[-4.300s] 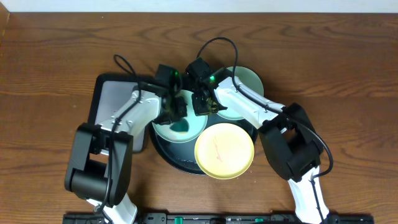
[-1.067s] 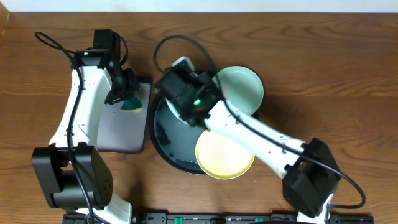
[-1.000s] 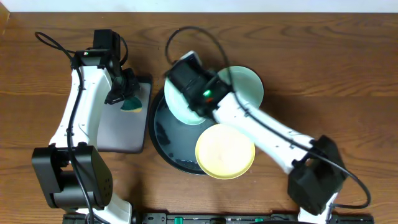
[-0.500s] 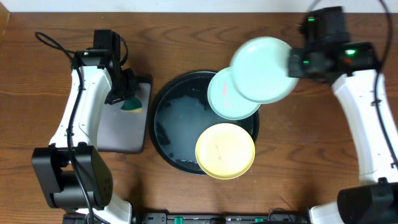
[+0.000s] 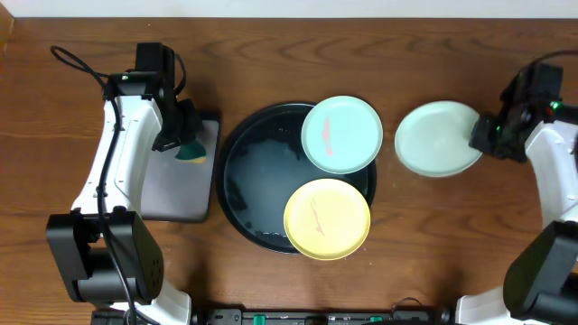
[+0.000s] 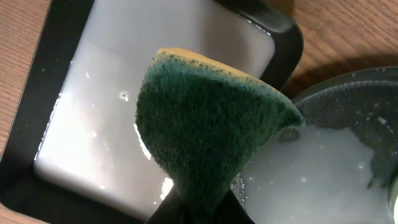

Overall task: Clean dirty plates on tray and stack at the side
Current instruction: 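Grasp the remaining pale green plate rim with the right gripper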

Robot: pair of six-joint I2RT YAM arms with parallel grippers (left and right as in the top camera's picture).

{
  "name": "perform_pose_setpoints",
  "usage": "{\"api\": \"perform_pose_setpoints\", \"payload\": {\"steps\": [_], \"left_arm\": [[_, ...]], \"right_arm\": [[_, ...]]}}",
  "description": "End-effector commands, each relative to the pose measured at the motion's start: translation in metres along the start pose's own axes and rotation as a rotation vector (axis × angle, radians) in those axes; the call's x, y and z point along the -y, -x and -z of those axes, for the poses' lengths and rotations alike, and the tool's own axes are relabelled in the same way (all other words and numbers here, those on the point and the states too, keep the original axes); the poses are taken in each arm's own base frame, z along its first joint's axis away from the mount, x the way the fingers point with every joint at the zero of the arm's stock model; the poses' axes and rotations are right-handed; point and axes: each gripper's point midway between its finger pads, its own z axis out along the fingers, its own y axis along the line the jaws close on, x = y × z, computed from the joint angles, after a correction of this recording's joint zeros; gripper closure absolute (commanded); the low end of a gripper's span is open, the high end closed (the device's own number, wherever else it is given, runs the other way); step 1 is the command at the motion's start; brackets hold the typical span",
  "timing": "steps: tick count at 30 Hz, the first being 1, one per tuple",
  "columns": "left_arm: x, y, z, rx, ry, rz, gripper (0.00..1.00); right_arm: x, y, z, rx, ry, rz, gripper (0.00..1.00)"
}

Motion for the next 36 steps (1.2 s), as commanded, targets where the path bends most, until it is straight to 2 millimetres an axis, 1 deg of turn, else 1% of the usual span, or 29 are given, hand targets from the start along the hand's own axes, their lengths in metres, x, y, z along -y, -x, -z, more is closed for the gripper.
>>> {"api": "perform_pose_setpoints", "payload": {"steps": [1, 3, 6, 8, 10, 12, 13, 15, 16, 19, 20, 21, 22, 24, 26, 28, 31, 32, 36], "left_arm": [[0.0, 0.007, 0.009, 0.035, -0.001, -0.017, 0.93], [0.0, 0.007, 0.009, 0.035, -0.001, -0.017, 0.93], [0.0, 0.007, 0.009, 0.035, -0.001, -0.017, 0.92], [0.0, 0.007, 0.009, 0.035, -0.001, -0.017, 0.92], [0.0, 0.007, 0.009, 0.035, -0.001, -0.017, 0.93], [0.0, 0.007, 0.009, 0.035, -0.001, -0.017, 0.93], [0.0, 0.007, 0.009, 0.035, -0.001, -0.017, 0.93], [0.0, 0.007, 0.009, 0.035, -0.001, -0.017, 0.93], [0.0, 0.007, 0.009, 0.036, -0.001, -0.017, 0.93], [0.001, 0.009, 0.009, 0.041, -0.004, -0.017, 0.93], [0.002, 0.009, 0.009, 0.043, -0.005, -0.019, 0.92], [0.003, 0.009, 0.009, 0.046, -0.008, -0.021, 0.93], [0.004, 0.01, 0.009, 0.049, -0.009, -0.023, 0.93], [0.008, 0.012, 0.01, 0.059, -0.018, -0.029, 0.93], [0.011, 0.012, 0.01, 0.065, -0.022, -0.035, 0.93], [0.013, 0.012, 0.01, 0.067, -0.025, -0.038, 0.93], [0.014, 0.013, 0.01, 0.072, -0.027, -0.038, 0.92], [0.014, 0.014, 0.01, 0.074, -0.028, -0.038, 0.93], [0.014, 0.014, 0.01, 0.078, -0.029, -0.038, 0.93]], "right_arm": [[0.001, -0.019, -0.025, -0.019, 0.018, 0.026, 0.99], [-0.001, -0.028, -0.04, -0.013, 0.039, 0.051, 0.99], [-0.001, -0.042, -0.055, -0.02, 0.054, 0.064, 0.98], [-0.001, -0.044, -0.056, -0.026, 0.053, 0.063, 0.95], [-0.001, -0.041, -0.054, -0.021, 0.054, 0.071, 0.89], [-0.006, -0.038, -0.049, -0.025, 0.073, 0.073, 0.85], [-0.014, -0.034, -0.04, -0.034, 0.102, 0.08, 0.81], [-0.023, -0.027, -0.029, -0.034, 0.12, 0.096, 0.77], [-0.033, -0.021, -0.019, -0.027, 0.142, 0.119, 0.73], [-0.061, -0.005, -0.001, 0.015, 0.199, 0.167, 0.65], [-0.076, 0.002, 0.006, 0.042, 0.234, 0.194, 0.63], [-0.096, 0.009, 0.014, 0.079, 0.272, 0.233, 0.61], [-0.103, 0.011, 0.016, 0.092, 0.282, 0.247, 0.6], [-0.131, 0.016, 0.02, 0.135, 0.316, 0.308, 0.56], [-0.153, 0.015, 0.017, 0.141, 0.337, 0.355, 0.52], [-0.175, 0.005, 0.005, 0.108, 0.346, 0.452, 0.46], [-0.19, -0.006, -0.013, 0.055, 0.343, 0.546, 0.44], [-0.195, -0.01, -0.025, 0.031, 0.341, 0.57, 0.44], [-0.207, -0.013, -0.048, 0.002, 0.353, 0.59, 0.47]]}}
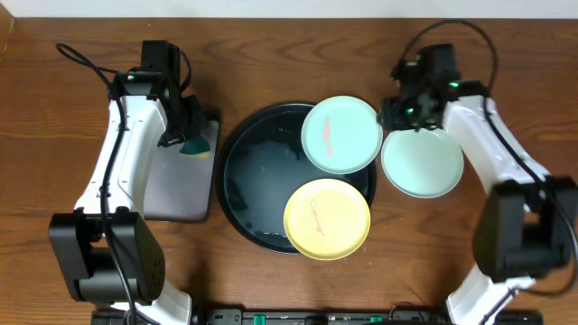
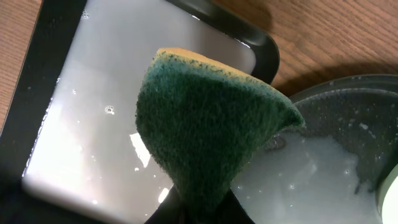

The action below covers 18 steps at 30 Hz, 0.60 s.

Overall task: Clean dirty plates on tray and stack at the side
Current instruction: 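Grasp the remaining pale green plate rim with the right gripper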

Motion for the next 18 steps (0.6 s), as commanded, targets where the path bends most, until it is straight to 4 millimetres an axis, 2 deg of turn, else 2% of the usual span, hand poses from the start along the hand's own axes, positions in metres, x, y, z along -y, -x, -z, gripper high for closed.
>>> {"api": "perform_pose_setpoints", "payload": {"steps": [1, 7, 9, 12, 16, 18], "left_arm": [[0.002, 0.007, 0.009, 0.035, -0.006, -0.016, 0.93], [0.002, 0.008, 0.009, 0.038, -0.006, -0.016, 0.93], [0.002, 0.008, 0.009, 0.038, -0.006, -0.016, 0.93], [0.002, 0.008, 0.009, 0.038, -0.006, -0.016, 0.93], [0.002, 0.008, 0.009, 0.038, -0.006, -0.016, 0.93], [0.002, 0.008, 0.009, 0.038, -0.006, -0.016, 0.93]], "right_arm": [[-0.008, 0.008, -0.017, 0.001, 0.035, 0.062, 0.47], [-0.013, 0.006, -0.042, -0.011, 0.094, 0.062, 0.6], [-0.014, 0.003, -0.047, -0.027, 0.108, 0.054, 0.79], [-0.014, 0.008, -0.044, -0.012, 0.107, 0.047, 0.98], [-0.023, 0.024, -0.026, 0.018, 0.111, 0.038, 0.99], [-0.035, 0.034, -0.011, 0.034, 0.118, 0.06, 0.99]]}}
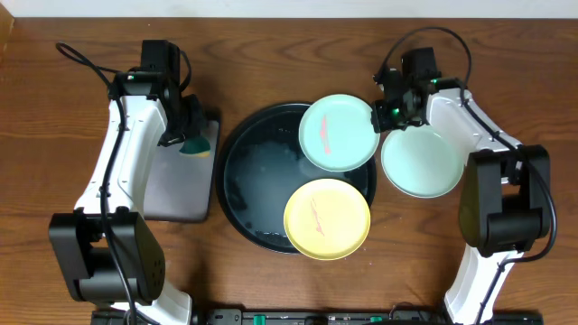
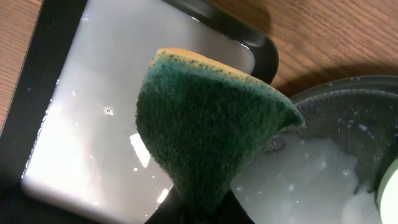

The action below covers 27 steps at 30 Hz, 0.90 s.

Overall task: Clean dirty plates on tray and stack at the side
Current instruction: 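Grasp the remaining pale green plate rim with the right gripper, then scrub the held pale green plate with the sponge in left gripper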

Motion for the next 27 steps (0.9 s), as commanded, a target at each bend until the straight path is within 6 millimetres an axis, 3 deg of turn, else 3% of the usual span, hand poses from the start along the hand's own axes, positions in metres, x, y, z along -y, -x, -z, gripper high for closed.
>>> {"api": "perform_pose_setpoints", "payload": {"steps": [1, 4, 6, 13, 18, 23, 27], "left_arm": [[0.002, 0.007, 0.009, 0.035, -0.005, -0.016, 0.93], [0.002, 0.007, 0.009, 0.035, -0.005, -0.014, 0.92], [0.002, 0.008, 0.009, 0.036, -0.01, -0.012, 0.93], [0.007, 0.009, 0.01, 0.045, -0.02, -0.005, 0.93], [0.021, 0.007, 0.01, 0.054, -0.034, -0.038, 0.93], [0.053, 0.001, 0.011, 0.084, -0.073, -0.113, 0.93], [0.075, -0.009, 0.006, 0.075, -0.088, -0.152, 0.92]], "right_arm": [[-0.029, 0.029, 0.029, 0.069, 0.022, 0.041, 0.99], [-0.057, 0.036, 0.038, 0.076, 0.04, 0.092, 0.99], [-0.079, 0.033, 0.032, 0.068, 0.057, 0.135, 0.99], [-0.129, 0.003, -0.023, -0.04, 0.063, 0.166, 0.99], [-0.135, -0.016, -0.052, -0.125, 0.13, 0.062, 0.99], [-0.126, -0.035, -0.081, -0.205, 0.125, -0.027, 0.99], [-0.123, -0.04, -0.087, -0.223, 0.12, -0.036, 0.99]]}}
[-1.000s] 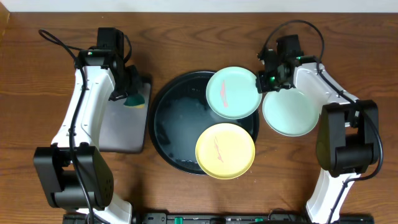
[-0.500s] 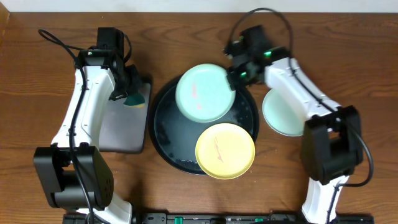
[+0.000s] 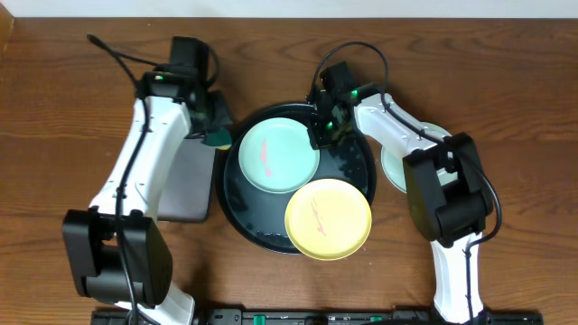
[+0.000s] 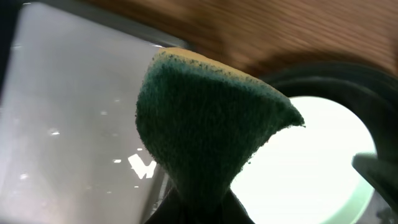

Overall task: Clean dirty plates on tray and stack at the side
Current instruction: 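Scrub the held pale green plate with the sponge in left gripper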

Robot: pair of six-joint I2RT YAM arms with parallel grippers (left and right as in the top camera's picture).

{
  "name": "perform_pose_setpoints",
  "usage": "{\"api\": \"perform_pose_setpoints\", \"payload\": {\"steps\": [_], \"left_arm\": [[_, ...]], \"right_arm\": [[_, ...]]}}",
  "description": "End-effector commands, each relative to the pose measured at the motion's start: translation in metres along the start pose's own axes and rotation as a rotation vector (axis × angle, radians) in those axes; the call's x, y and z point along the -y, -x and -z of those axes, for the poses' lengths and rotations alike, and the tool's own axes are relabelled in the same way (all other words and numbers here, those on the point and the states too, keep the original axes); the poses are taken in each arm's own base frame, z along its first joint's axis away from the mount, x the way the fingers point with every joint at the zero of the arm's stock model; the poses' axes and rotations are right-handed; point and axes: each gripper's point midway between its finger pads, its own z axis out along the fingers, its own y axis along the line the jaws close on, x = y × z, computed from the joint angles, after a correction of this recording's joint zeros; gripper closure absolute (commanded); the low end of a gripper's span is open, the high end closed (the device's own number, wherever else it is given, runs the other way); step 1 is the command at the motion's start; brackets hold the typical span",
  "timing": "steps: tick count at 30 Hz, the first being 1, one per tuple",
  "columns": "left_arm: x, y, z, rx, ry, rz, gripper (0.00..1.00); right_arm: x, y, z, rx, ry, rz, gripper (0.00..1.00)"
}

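My left gripper (image 3: 215,134) is shut on a green and yellow sponge (image 4: 211,124), held over the gap between the soapy rectangular tray and the round black tray (image 3: 257,217). A mint plate (image 3: 275,155) with a red stain lies in the round tray's upper left, seen bright in the left wrist view (image 4: 311,155). My right gripper (image 3: 321,128) is at this plate's right rim and seems shut on it. A yellow plate (image 3: 328,218) with a red streak rests on the tray's lower right.
A clean mint plate (image 3: 394,170) lies on the table right of the round tray, partly under my right arm. The rectangular tray (image 3: 185,185) of cloudy water sits at the left. Brown wooden table all round.
The stained mint plate has gone from the tray's upper right to its upper left, with my right gripper at its right rim. My left gripper with the sponge moved right, to the tray's edge.
My right gripper was at the clean mint plate's right edge, far right. Then that plate lay closer to the tray and the gripper was above it. It then stood at the stained plate's rim. Now that plate lies further left, by the sponge, which my left gripper held throughout.
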Motion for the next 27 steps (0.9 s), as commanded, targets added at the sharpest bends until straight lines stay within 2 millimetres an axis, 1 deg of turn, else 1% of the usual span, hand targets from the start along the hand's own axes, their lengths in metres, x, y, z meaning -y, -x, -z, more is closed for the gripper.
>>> {"api": "perform_pose_setpoints", "payload": {"steps": [1, 3, 6, 8, 9, 12, 14, 16, 19, 20, 21, 22, 23, 24, 25, 26, 27], "left_arm": [[0.023, -0.004, -0.002, 0.007, -0.021, -0.025, 0.93], [0.033, -0.013, -0.013, -0.02, -0.02, -0.041, 0.92], [0.05, -0.032, -0.035, -0.074, -0.011, -0.095, 0.93], [0.062, -0.048, -0.056, -0.122, 0.003, -0.139, 0.93], [0.065, -0.053, -0.062, -0.137, 0.008, -0.15, 0.93], [0.067, -0.07, -0.088, -0.202, 0.039, -0.176, 0.93], [0.063, -0.082, -0.106, -0.252, 0.072, -0.155, 0.93], [0.058, -0.09, -0.117, -0.29, 0.096, -0.14, 0.93], [0.055, -0.1, -0.122, -0.334, 0.102, -0.146, 0.93], [0.059, -0.102, -0.121, -0.347, 0.074, -0.173, 0.93], [0.068, -0.106, -0.12, -0.372, 0.007, -0.233, 0.93], [0.082, -0.112, -0.117, -0.403, -0.097, -0.317, 0.93], [0.1, -0.123, -0.111, -0.441, -0.245, -0.431, 0.93], [0.107, -0.126, -0.108, -0.451, -0.302, -0.469, 0.93], [0.111, -0.125, -0.108, -0.441, -0.322, -0.481, 0.92], [0.112, -0.123, -0.109, -0.43, -0.326, -0.483, 0.93], [0.115, -0.116, -0.111, -0.399, -0.333, -0.477, 0.93]], "right_arm": [[0.009, -0.007, -0.017, -0.04, 0.001, -0.054, 0.99], [0.009, -0.006, -0.017, -0.036, 0.002, -0.056, 0.99], [0.009, -0.005, -0.017, -0.034, 0.002, -0.055, 0.99], [0.009, -0.005, -0.017, -0.034, -0.001, -0.055, 0.99], [0.009, -0.006, -0.017, -0.034, -0.001, -0.055, 0.99], [0.009, -0.006, -0.017, -0.037, -0.002, -0.056, 0.99], [0.009, -0.006, -0.017, -0.037, -0.002, -0.056, 0.99], [0.009, -0.006, -0.017, -0.037, -0.002, -0.056, 0.99], [0.01, -0.006, -0.017, -0.037, -0.003, -0.056, 0.99], [0.01, -0.006, -0.017, -0.037, -0.003, -0.056, 0.99], [0.01, -0.006, -0.017, -0.037, -0.004, -0.056, 0.99], [0.01, -0.006, -0.017, -0.036, -0.006, -0.056, 0.99], [0.01, -0.006, -0.017, -0.036, -0.006, -0.056, 0.99], [0.01, -0.006, -0.017, -0.036, -0.006, -0.056, 0.99], [0.01, -0.006, -0.017, -0.037, -0.006, -0.056, 0.99], [0.01, -0.007, -0.017, -0.037, -0.006, -0.056, 0.99], [0.01, -0.007, -0.017, -0.038, -0.006, -0.057, 0.99]]}}
